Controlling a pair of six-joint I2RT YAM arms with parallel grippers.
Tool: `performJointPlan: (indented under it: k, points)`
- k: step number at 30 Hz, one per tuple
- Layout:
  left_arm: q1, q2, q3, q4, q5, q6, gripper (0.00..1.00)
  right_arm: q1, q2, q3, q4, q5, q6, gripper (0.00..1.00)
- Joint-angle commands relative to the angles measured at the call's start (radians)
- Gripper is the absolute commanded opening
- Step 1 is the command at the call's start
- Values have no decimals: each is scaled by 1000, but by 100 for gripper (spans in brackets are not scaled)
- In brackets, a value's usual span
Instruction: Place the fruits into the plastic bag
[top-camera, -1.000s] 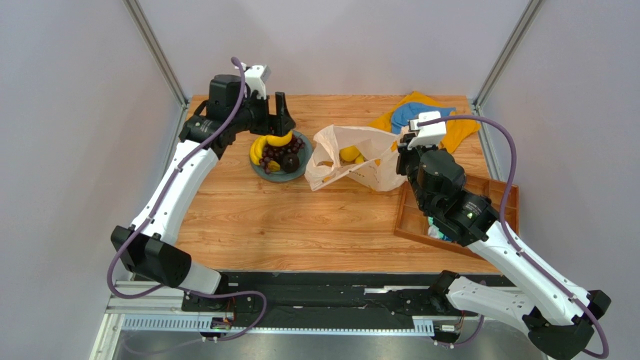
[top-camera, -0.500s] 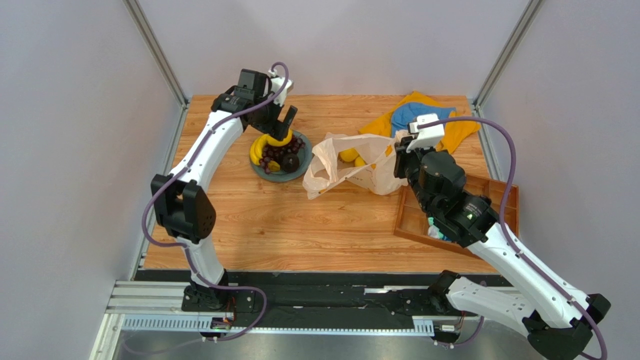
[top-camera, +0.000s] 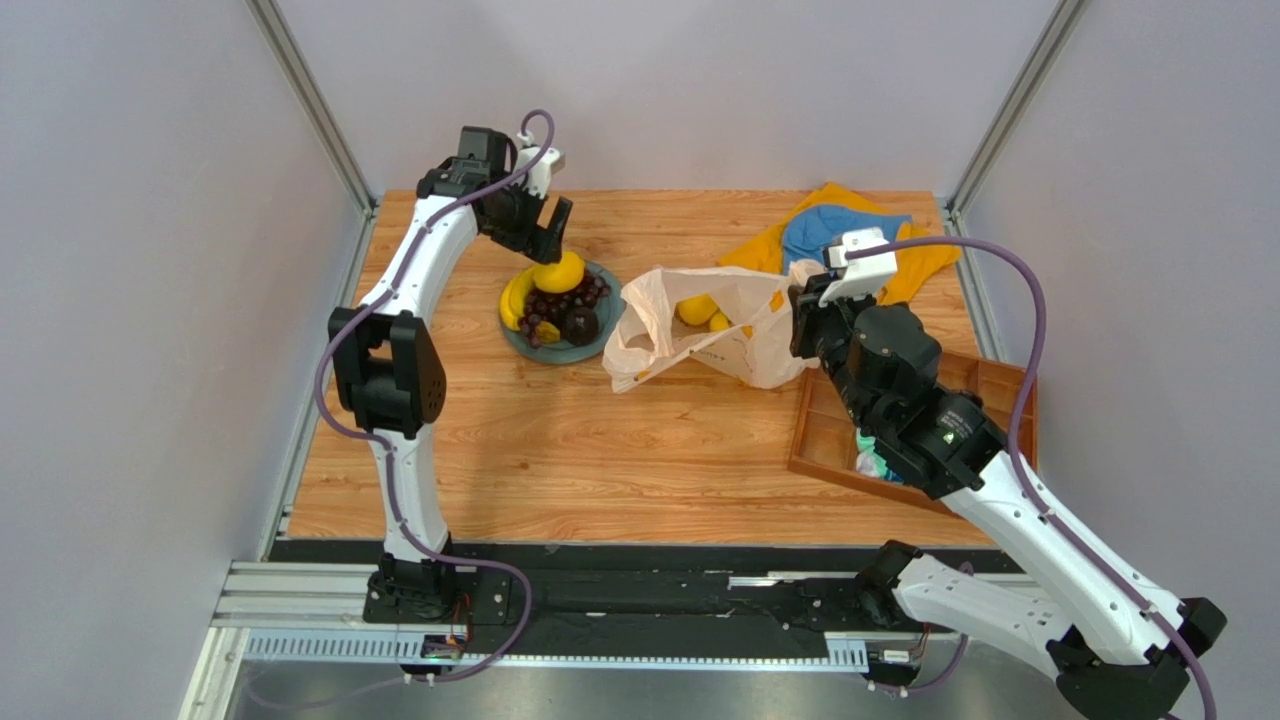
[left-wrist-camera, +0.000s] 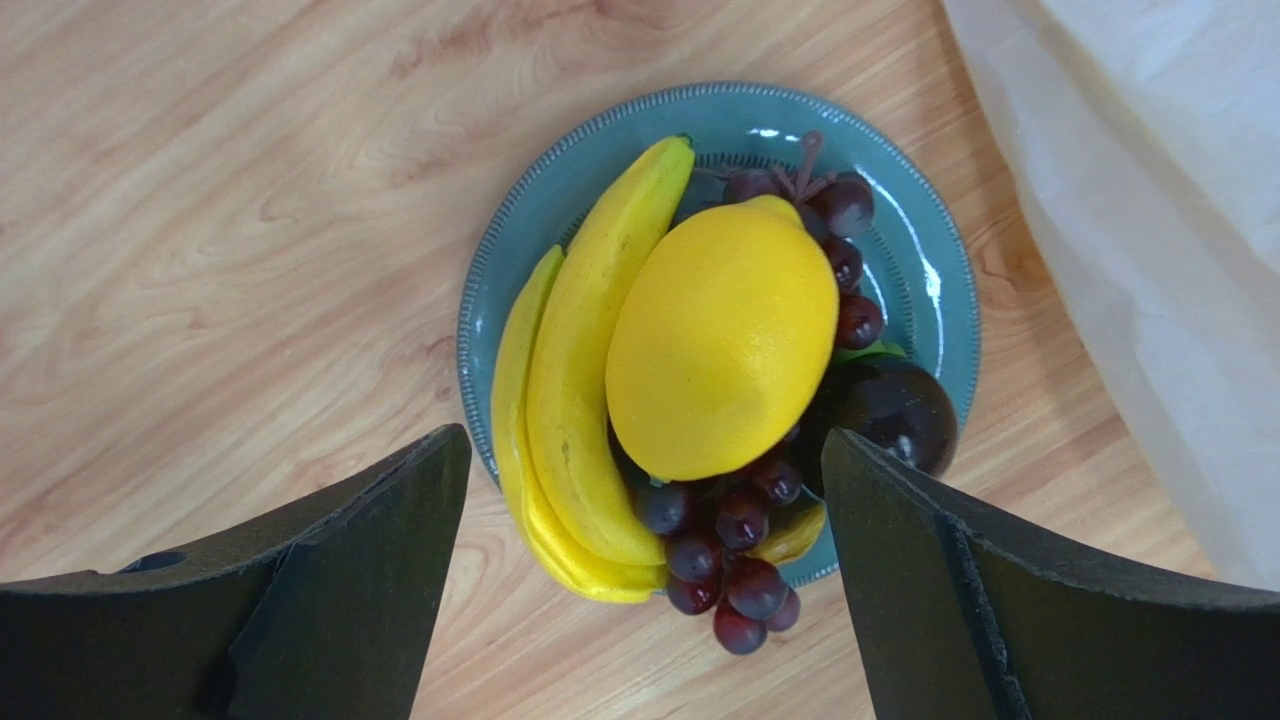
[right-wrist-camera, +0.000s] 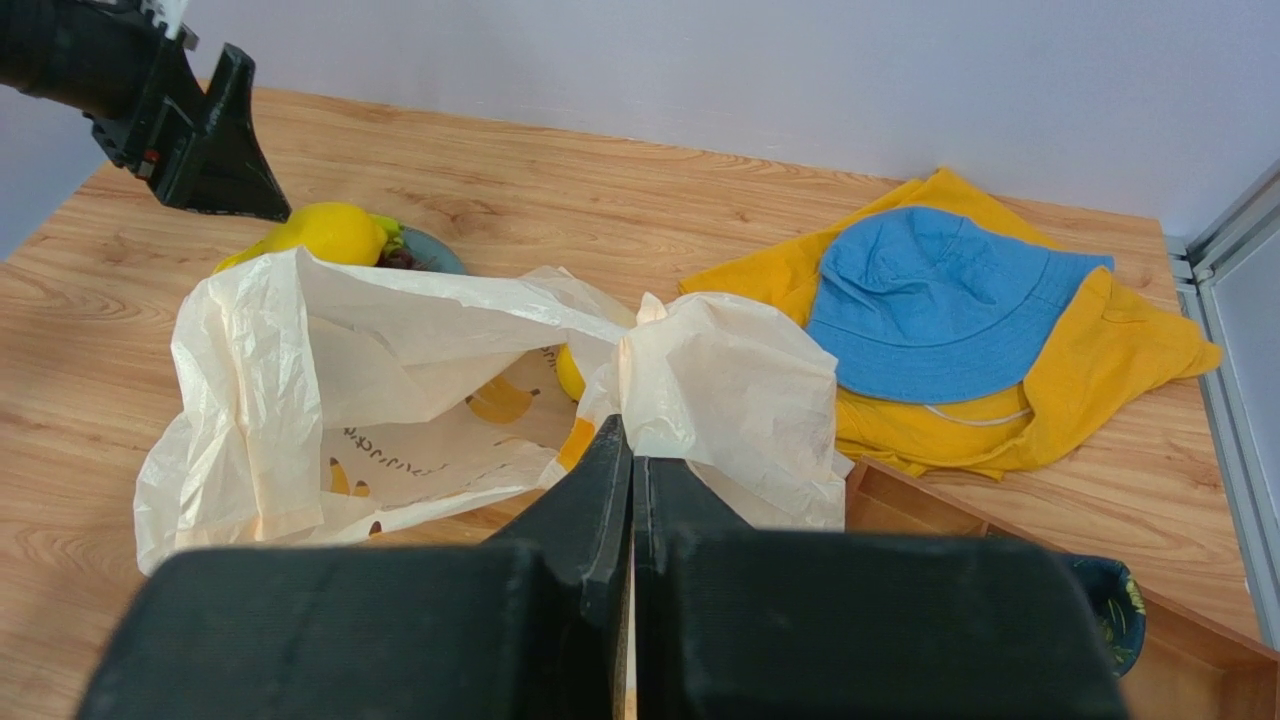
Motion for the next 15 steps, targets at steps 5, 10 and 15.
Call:
performJointPlan:
  k: [5, 10, 15]
  points:
    - [-5, 58, 53, -8, 60, -35, 95, -6, -12, 6, 22, -13, 16, 0]
    - [-5, 79, 50, -9, 93, -46, 91, -5, -5, 6, 22, -16, 15, 0]
    - [-6, 96, 46, -11, 96, -52, 89, -5, -5, 4, 23, -13, 15, 0]
